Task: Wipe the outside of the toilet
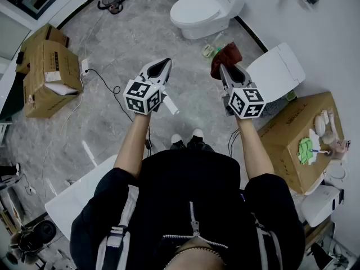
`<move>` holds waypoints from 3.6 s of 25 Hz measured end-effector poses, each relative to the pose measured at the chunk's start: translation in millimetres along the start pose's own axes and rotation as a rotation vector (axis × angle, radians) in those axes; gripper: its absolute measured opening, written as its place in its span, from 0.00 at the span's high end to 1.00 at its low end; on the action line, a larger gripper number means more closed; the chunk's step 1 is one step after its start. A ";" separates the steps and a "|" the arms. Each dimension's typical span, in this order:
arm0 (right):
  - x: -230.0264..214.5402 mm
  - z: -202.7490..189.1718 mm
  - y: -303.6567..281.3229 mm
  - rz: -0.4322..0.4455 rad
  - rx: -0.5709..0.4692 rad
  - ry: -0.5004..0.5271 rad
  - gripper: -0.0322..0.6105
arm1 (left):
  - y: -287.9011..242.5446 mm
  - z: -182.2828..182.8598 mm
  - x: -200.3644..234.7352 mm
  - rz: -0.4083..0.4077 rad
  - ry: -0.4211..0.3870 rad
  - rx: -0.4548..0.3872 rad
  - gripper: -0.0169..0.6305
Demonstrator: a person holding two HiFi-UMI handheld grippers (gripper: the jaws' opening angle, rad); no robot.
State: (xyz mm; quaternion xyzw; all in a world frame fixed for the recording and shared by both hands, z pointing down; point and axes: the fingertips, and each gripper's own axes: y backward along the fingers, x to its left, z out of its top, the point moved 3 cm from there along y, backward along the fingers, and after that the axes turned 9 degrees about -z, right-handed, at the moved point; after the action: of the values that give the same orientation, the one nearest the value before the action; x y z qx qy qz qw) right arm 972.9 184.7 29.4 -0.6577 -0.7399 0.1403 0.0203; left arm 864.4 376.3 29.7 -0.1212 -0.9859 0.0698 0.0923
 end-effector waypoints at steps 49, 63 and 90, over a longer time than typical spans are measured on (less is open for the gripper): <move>-97.2 18.6 -301.6 -0.202 0.132 -0.074 0.81 | -231.5 25.8 265.6 -0.172 0.006 0.118 0.98; -179.2 -7.2 -409.4 -0.322 0.173 -0.166 0.81 | -385.9 10.4 322.1 -0.348 -0.010 0.200 0.98; -405.1 -181.3 -611.0 -0.405 0.433 -0.363 0.81 | -663.1 -141.4 389.3 -0.458 0.092 0.371 0.98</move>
State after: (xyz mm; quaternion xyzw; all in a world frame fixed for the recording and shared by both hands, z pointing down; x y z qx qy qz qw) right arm 475.1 -237.4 409.2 -0.4424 -0.7998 0.4021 0.0549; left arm 371.4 -146.5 337.7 0.1204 -0.9528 0.2205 0.1706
